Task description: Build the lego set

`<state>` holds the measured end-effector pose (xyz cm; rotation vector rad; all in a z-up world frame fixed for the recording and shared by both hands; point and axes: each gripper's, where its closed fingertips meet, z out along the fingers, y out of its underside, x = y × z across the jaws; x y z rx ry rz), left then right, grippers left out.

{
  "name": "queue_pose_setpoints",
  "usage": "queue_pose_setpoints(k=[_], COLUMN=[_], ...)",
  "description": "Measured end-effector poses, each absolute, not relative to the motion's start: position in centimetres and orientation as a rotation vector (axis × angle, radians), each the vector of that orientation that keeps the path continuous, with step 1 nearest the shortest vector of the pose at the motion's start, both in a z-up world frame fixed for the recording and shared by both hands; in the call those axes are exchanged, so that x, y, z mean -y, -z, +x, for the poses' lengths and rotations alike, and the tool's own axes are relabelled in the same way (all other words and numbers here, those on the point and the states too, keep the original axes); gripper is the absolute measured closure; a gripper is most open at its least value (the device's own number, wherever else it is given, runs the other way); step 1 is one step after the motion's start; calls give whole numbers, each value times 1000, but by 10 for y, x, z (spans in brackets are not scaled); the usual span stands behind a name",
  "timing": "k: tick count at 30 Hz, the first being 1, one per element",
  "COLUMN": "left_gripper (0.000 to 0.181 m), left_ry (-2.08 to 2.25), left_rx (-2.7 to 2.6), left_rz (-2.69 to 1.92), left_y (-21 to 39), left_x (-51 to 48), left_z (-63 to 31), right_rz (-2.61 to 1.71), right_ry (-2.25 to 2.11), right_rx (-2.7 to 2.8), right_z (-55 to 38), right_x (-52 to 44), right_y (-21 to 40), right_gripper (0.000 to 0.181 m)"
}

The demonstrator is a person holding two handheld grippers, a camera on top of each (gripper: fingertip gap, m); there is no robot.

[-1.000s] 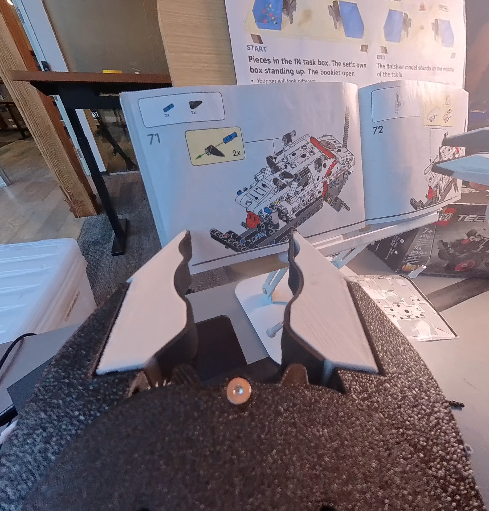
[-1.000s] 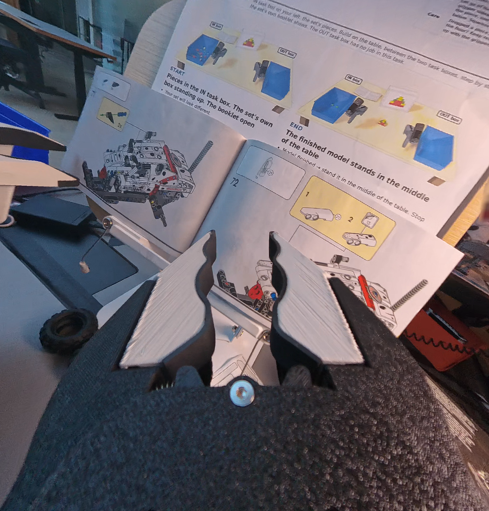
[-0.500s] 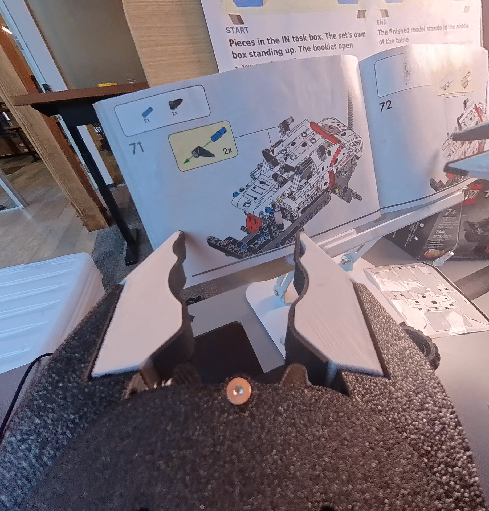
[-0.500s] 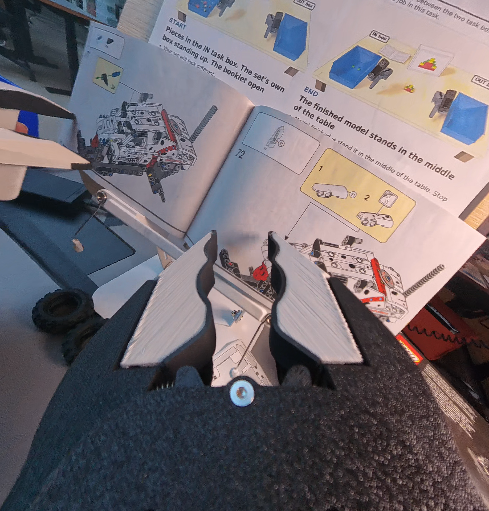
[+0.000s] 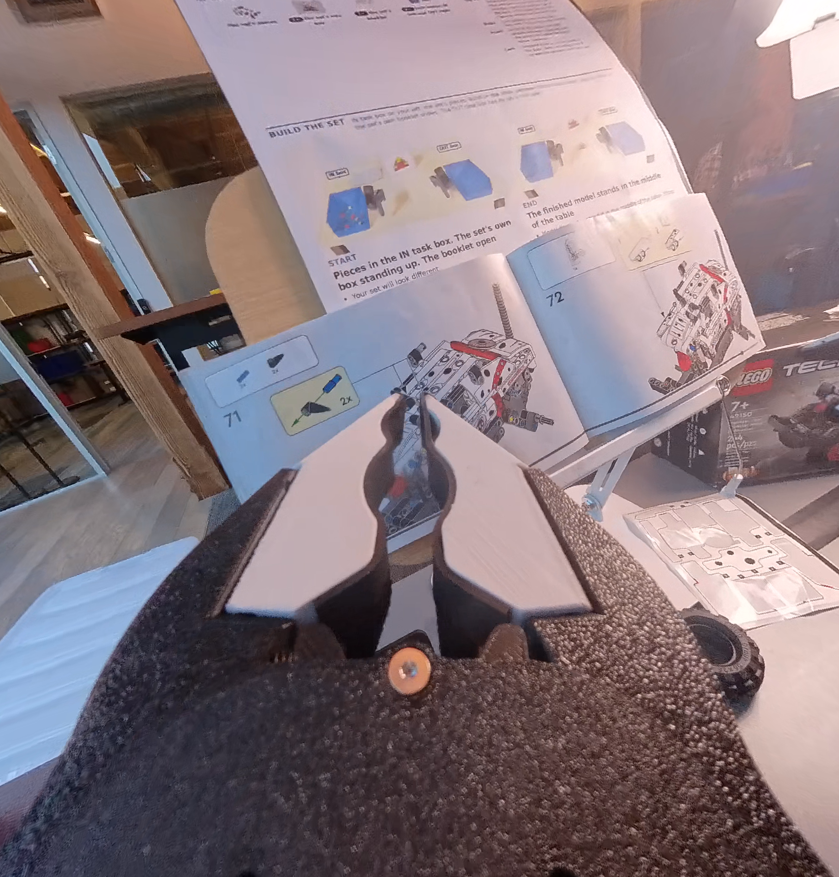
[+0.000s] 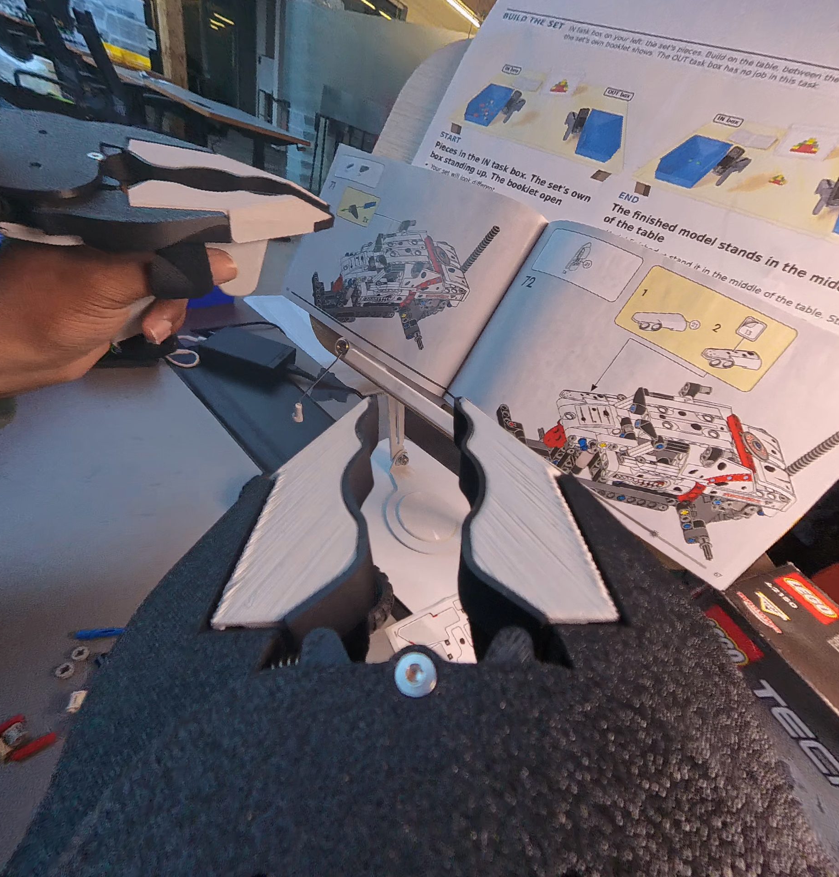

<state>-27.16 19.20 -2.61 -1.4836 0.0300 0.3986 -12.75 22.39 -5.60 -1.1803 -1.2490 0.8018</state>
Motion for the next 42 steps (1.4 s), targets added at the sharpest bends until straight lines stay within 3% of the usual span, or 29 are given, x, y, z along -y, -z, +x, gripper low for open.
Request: queue_pose_setpoints(k=[10, 15, 20, 26, 28, 30, 33, 38, 42], left_gripper=[181, 133, 115, 94, 97, 115, 125, 130, 120], left_ry=[-390, -56, 490, 782, 652, 520, 445, 362, 425], left_rx=[29, -237, -556, -765, -818, -798, -727, -630, -729], left_rz=[-1641, -1693, -1828, -1948, -2018, -2062, -2097, -2155, -2114], left_y=[46, 56, 119, 184, 208, 219, 220, 222, 221], left_x=[-213, -187, -108, -17, -11, -13, -10, 12, 44], left_z=[-282, -191, -75, 0, 7, 8, 12, 26, 64], right_rz=[-1173, -1140, -1134, -1166, -1167, -1154, -1151, -1151, -1214], right_ry=[-872, -946, -1055, -893, -794, -699, -546, -364, -348], right_rx=[1198, 1234, 1283, 1594, 1684, 1751, 1768, 1732, 1706], right_z=[-93, -49, 1, 50, 59, 63, 64, 69, 83], right_x=[-211, -182, -130, -64, -46, -29, -19, -33, -45], right_y=[33, 22, 29, 101, 130, 154, 176, 193, 191], right_gripper=[151, 153, 158, 153, 153, 153, 152, 159, 155])
